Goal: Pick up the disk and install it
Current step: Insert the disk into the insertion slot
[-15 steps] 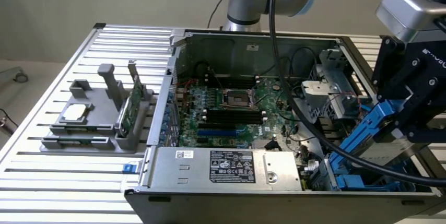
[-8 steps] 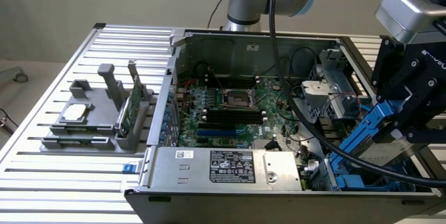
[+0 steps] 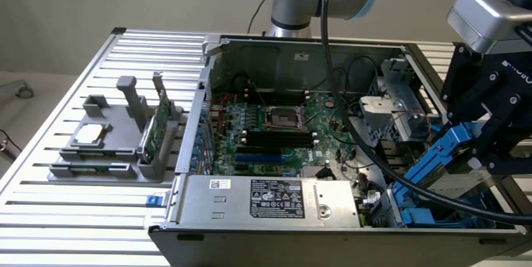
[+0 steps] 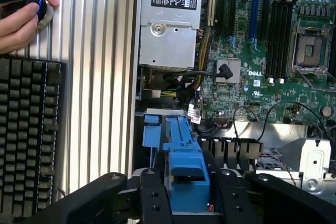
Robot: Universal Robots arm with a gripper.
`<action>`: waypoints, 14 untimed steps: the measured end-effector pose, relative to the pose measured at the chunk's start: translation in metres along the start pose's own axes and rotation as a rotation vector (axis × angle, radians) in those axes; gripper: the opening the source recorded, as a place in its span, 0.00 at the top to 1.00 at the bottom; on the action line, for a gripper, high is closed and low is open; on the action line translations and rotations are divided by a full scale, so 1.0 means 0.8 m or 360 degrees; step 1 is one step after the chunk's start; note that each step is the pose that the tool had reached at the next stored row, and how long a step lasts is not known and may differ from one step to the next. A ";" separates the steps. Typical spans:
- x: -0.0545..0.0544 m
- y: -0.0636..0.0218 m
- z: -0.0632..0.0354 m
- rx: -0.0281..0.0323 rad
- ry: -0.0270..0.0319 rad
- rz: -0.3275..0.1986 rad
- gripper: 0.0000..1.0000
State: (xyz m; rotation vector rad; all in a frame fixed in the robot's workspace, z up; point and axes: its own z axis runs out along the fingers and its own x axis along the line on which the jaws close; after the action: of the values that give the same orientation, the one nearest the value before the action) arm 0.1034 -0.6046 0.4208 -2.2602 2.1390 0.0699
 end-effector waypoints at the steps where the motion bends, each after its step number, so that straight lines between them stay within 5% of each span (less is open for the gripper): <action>1: 0.000 0.000 0.000 0.00000 0.00001 0.0000 0.59; 14: 0.000 0.000 0.000 -0.00006 0.00002 0.0000 0.51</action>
State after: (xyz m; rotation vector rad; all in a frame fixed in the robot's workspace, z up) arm 0.1034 -0.6046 0.4206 -2.2605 2.1394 0.0701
